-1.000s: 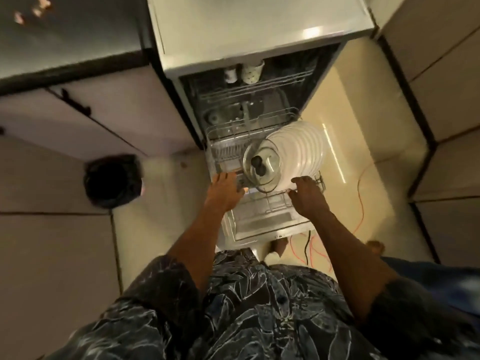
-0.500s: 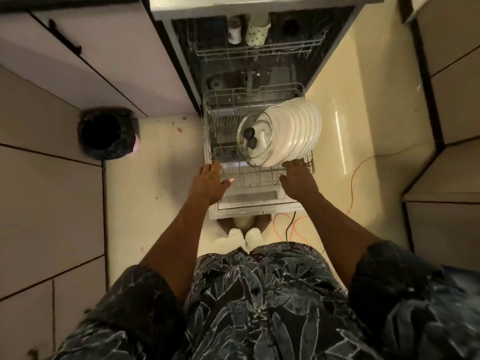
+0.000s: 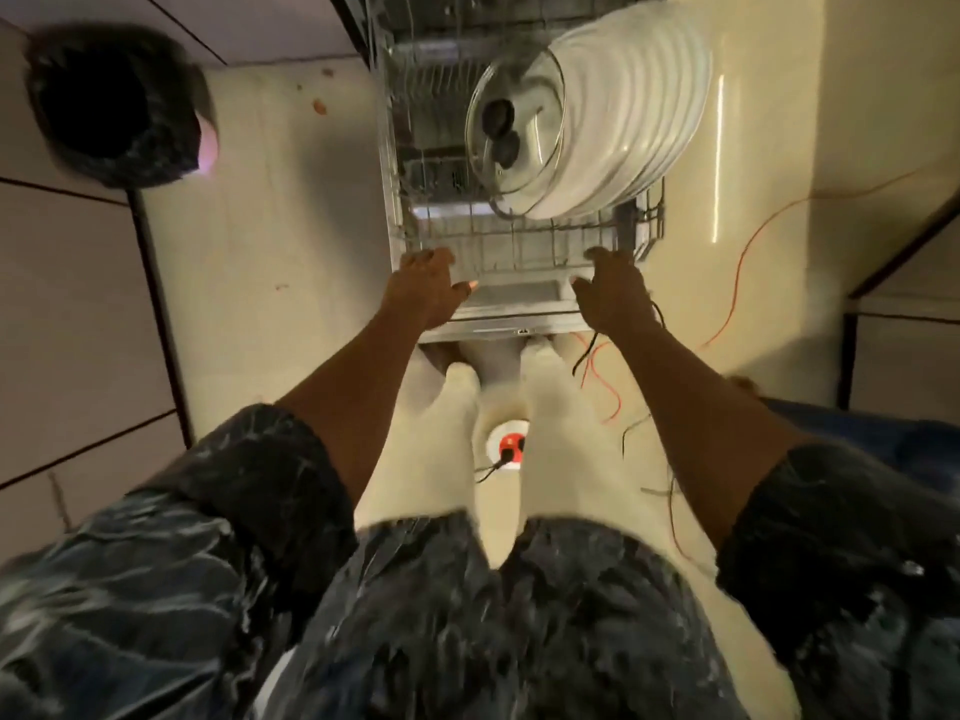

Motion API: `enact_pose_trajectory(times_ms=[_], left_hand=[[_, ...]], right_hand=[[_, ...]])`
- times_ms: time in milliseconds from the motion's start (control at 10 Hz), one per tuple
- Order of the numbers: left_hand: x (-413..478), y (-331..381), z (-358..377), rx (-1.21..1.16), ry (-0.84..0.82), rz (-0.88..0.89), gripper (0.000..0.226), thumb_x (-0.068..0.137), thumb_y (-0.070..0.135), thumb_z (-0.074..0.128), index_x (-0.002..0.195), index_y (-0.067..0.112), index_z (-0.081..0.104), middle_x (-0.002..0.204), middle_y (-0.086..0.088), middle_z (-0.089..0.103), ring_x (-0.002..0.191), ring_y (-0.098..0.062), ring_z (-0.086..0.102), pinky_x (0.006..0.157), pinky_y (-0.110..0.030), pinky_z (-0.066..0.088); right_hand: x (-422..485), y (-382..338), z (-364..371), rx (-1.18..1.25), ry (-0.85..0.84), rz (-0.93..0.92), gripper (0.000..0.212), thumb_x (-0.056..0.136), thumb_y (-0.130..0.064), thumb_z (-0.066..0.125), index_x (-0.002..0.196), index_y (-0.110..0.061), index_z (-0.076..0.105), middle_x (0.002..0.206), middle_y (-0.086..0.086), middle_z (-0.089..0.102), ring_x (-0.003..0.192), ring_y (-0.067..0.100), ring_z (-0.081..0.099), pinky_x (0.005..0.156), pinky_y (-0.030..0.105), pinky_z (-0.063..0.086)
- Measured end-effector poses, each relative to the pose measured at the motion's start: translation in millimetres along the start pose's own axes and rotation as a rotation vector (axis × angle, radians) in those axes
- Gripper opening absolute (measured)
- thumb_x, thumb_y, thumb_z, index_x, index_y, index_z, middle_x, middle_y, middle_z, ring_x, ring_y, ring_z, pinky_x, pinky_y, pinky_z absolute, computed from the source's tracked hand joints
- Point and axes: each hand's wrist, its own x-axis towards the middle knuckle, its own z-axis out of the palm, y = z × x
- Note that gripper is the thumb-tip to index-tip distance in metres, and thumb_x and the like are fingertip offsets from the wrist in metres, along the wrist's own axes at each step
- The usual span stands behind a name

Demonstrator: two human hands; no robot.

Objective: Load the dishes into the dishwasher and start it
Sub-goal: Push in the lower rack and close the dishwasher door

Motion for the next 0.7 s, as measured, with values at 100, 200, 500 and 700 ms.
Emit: enact_pose_trajectory(times_ms=[100, 200, 500, 700], left_hand=[[31, 2, 44, -0.015, -0.049, -0.02, 0.061, 0.093, 0.046, 0.063, 0.14, 0.01, 0.049, 0.143, -0.017, 0.05, 0.134, -0.036, 0.043, 0.111, -0.045, 0.037], [68, 13, 81, -0.044, -0.067, -0.032, 0.064, 0.092, 0.046, 0.064, 0.142, 0.01, 0.046, 0.143, -0.017, 0.049, 0.133, -0.036, 0.044, 0.111, -0.044, 0.036], [146, 46, 139, -0.194, -0.017, -0.127, 0.045, 0.091, 0.027, 0.071, 0.129, 0.008, 0.056, 0.127, -0.018, 0.056, 0.118, -0.033, 0.055, 0.1, -0.041, 0.045], [162, 49, 134, -0.204, 0.136, -0.186, 0.009, 0.087, 0.01, 0.073, 0.095, 0.012, 0.074, 0.096, -0.01, 0.073, 0.088, -0.026, 0.07, 0.08, -0.037, 0.058]], right_hand=[[31, 11, 33, 0.108, -0.094, 0.1, 0.046, 0.098, -0.019, 0.059, 0.141, -0.006, 0.051, 0.134, 0.029, 0.048, 0.121, 0.044, 0.053, 0.102, 0.039, 0.041], [65, 22, 63, 0.366, -0.129, 0.268, 0.05, 0.1, -0.021, 0.057, 0.146, -0.008, 0.044, 0.141, 0.027, 0.047, 0.129, 0.041, 0.049, 0.104, 0.037, 0.04], [148, 37, 105, 0.861, -0.175, 0.514, 0.042, 0.103, -0.007, 0.046, 0.144, -0.002, 0.041, 0.141, 0.018, 0.047, 0.124, 0.033, 0.055, 0.094, 0.037, 0.053], [176, 27, 94, 1.108, -0.221, 0.716, 0.016, 0.101, 0.006, 0.041, 0.113, 0.005, 0.053, 0.094, 0.02, 0.053, 0.081, 0.029, 0.06, 0.076, 0.04, 0.057]])
